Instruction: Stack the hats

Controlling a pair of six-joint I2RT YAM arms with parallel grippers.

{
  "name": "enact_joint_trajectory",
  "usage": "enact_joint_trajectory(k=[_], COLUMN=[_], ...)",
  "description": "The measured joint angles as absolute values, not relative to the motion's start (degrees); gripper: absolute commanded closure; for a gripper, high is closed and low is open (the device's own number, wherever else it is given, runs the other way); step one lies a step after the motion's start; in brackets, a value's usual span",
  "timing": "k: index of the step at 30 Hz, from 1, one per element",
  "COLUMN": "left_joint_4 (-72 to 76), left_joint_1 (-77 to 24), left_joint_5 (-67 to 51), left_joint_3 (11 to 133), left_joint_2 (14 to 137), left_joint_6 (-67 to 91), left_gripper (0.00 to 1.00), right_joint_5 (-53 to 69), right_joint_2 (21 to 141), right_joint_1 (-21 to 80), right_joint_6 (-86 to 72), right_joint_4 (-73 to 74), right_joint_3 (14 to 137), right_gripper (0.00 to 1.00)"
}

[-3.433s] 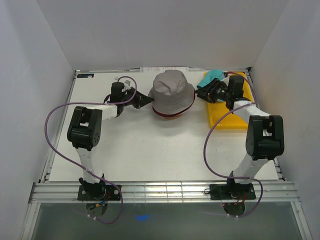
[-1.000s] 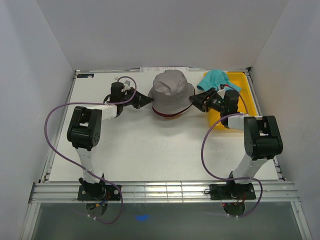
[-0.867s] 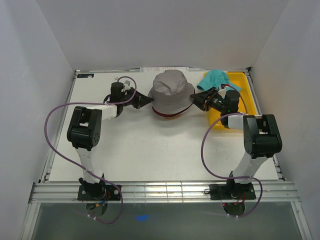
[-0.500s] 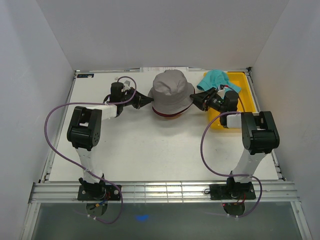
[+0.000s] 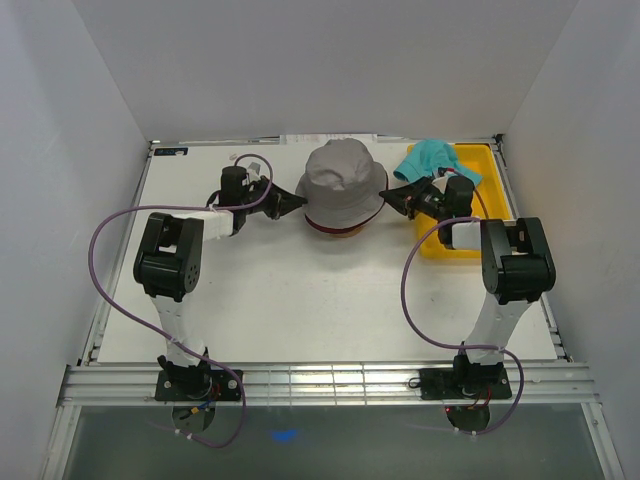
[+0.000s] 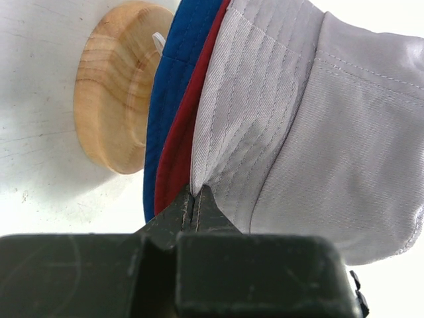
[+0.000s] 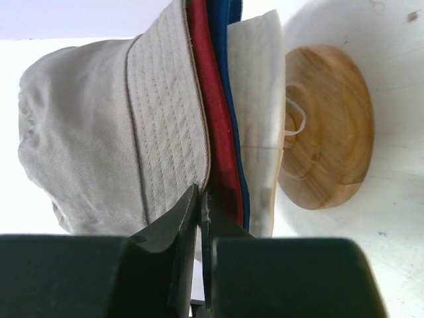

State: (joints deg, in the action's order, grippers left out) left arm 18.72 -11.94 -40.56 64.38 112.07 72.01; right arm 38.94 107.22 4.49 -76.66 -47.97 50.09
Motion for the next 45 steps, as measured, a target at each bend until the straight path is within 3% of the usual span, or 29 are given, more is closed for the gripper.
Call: enact_joint_trajectory(k=[13, 21, 24, 25, 31, 39, 45], left_joint_4=[20.1, 18.2, 15.7, 14.7, 8.9, 5.0, 1.3], left_joint_1=[-11.7, -11.7, -11.7, -11.7, -10.7, -9.8, -9.8], left_joint_5=[-41.2, -41.4, -41.3, -41.1, -38.5, -37.5, -37.2], left_joint_3=[62.7, 63.7, 65.3, 65.8, 67.5, 67.9, 68.7], left_joint_2=[112.0, 112.0, 112.0, 112.0, 112.0, 111.5, 108.0], left_joint_6=[70.6, 68.2, 66.7, 66.1, 63.2, 61.3, 58.6], left_gripper=[1.00, 1.00, 0.86, 0.77, 0.52, 0.44, 0.43], right_joint_5=[35.3, 33.8, 33.4, 32.8, 27.9, 26.9, 25.6], right_joint_2=[104.7, 104.6, 104.3, 104.2, 104.1, 104.1, 104.1], right_joint_1=[4.8, 5.3, 5.3, 5.3, 4.0, 3.5, 3.5], right_joint_6=[-58.1, -50.7, -49.0, -48.2, -44.2, -42.2, -39.4], right_joint_4=[-20.0, -11.2, -9.0, -8.3, -0.8, 4.6, 9.9], right_joint_3=[61.0, 65.1, 65.9, 66.0, 66.2, 68.7, 76.0], right_gripper=[0.92, 0.92, 0.86, 0.85, 0.75, 0.66, 0.53])
